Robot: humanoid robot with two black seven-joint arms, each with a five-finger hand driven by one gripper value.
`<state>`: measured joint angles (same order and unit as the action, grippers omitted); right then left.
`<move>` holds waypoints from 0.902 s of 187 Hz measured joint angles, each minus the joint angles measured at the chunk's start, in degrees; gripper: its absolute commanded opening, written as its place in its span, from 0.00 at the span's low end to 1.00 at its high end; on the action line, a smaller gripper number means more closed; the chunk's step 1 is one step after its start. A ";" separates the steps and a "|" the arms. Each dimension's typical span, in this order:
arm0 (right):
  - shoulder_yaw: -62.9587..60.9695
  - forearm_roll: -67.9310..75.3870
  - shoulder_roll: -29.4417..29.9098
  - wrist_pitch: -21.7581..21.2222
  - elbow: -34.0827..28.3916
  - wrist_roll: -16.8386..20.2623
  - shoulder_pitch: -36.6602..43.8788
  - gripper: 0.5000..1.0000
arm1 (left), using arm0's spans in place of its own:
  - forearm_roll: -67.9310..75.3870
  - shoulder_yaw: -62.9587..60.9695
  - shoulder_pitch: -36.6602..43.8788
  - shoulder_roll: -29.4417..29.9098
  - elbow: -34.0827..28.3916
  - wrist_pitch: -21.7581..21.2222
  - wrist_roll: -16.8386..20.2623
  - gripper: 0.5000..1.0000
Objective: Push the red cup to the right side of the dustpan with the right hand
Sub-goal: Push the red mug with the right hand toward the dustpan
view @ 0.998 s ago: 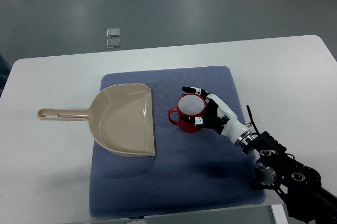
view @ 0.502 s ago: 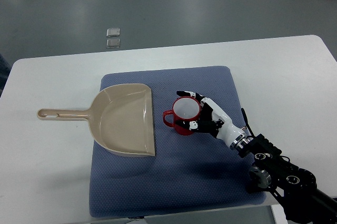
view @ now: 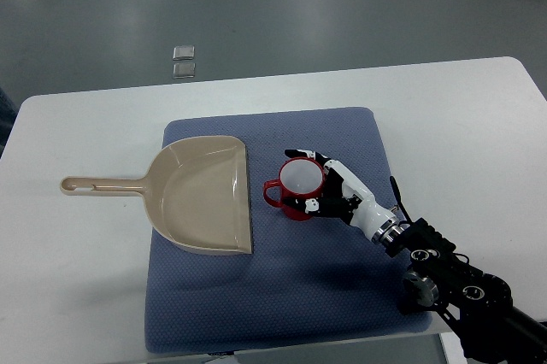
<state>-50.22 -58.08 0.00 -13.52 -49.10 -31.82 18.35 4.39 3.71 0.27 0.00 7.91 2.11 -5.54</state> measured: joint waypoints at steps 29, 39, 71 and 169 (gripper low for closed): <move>0.45 0.06 0.00 0.07 0.00 0.00 0.08 0.83 | 0.00 0.00 0.00 0.00 0.00 0.00 0.00 1.00; 0.55 0.06 0.00 0.07 0.00 0.00 0.10 0.83 | 0.00 0.00 0.00 0.00 0.00 0.00 0.00 1.00; 1.37 -0.01 0.00 0.03 -0.07 0.00 0.23 0.83 | 0.00 0.00 0.00 0.00 0.00 0.00 0.00 1.00; 4.86 -0.12 0.00 0.11 -0.12 0.00 1.69 0.83 | 0.00 -0.02 0.00 0.00 0.00 0.00 0.00 1.00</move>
<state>-45.35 -58.20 0.00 -13.42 -49.22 -31.82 20.04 4.39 3.69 0.27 0.00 7.91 2.11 -5.54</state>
